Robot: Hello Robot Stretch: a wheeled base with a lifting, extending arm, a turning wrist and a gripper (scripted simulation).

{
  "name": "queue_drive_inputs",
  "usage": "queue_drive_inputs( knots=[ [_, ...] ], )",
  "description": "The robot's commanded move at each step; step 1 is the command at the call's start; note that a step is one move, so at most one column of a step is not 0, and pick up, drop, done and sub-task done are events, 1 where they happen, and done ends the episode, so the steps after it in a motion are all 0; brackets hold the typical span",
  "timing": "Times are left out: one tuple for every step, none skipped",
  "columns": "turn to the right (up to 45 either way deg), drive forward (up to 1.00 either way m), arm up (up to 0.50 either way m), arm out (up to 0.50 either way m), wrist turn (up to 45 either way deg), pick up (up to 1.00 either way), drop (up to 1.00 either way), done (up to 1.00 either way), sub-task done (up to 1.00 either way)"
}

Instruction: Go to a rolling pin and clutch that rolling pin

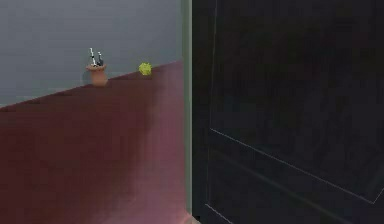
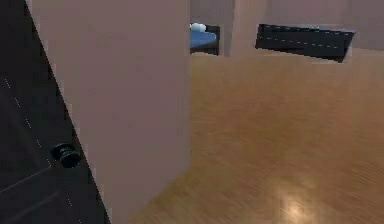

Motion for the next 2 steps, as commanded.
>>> queue_drive_inputs(
  knots=[
    [-18.0,0.00,0.00,0.00,0.0,0.00,0.00,0.00,0.00],
    [0.0,1.00,0.00,0.00,0.0,0.00,0.00,0.00,0.00]
  ],
)
